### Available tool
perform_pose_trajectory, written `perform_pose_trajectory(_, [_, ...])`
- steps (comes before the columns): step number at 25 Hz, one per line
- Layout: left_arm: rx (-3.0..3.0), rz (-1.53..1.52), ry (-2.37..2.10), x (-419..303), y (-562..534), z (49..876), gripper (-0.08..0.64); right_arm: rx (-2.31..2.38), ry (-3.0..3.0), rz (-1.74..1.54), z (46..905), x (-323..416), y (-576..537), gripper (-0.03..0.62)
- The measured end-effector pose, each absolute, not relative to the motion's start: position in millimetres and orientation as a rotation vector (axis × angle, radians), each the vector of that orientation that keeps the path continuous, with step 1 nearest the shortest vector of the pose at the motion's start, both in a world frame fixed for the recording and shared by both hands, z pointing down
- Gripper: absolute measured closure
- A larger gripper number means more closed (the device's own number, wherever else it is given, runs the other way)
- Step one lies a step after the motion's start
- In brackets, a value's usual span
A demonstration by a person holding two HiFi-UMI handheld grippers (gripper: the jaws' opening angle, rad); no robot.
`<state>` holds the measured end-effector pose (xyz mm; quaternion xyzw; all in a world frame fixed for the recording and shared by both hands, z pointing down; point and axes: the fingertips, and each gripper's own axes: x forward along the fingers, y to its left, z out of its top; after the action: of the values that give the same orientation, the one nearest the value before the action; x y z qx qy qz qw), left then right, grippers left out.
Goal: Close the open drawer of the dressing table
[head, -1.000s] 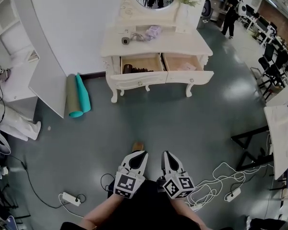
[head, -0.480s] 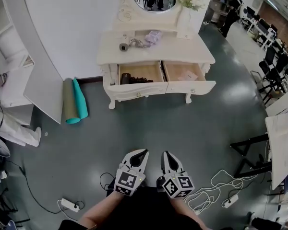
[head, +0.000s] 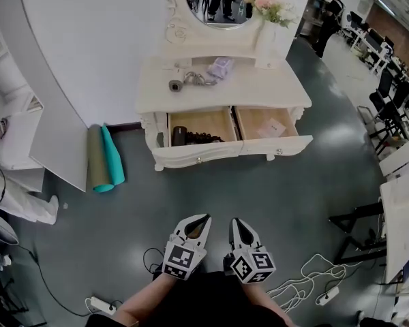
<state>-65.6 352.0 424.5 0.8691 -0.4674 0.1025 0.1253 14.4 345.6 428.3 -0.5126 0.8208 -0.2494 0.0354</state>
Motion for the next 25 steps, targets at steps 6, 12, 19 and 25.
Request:
perform_pose_trajectory(6, [2.531,0.324,-1.354,-85.4,297.2,428.9,0.561,-1.545,2.551,-0.764,430.1,-8.9,296.6,0.568])
perform_pose_trajectory(12, [2.552,0.31,-1.346,-103.1,252.0,426.8,0.561,-1.549,2.565,-0.744,432.9,-28.7,255.2,0.568])
perform_pose_trajectory(19, [2.534,0.294,-1.344,-113.9,231.1,426.5,0.561,-1.584,2.559,-0.726,430.5,-34.5,238.6,0.568])
perform_pose_trajectory(25, [2.542,0.302,-1.302,-110.4,228.7,433.1,0.561,-1.628,2.537,-0.731,434.6,-29.2,230.9,0.568])
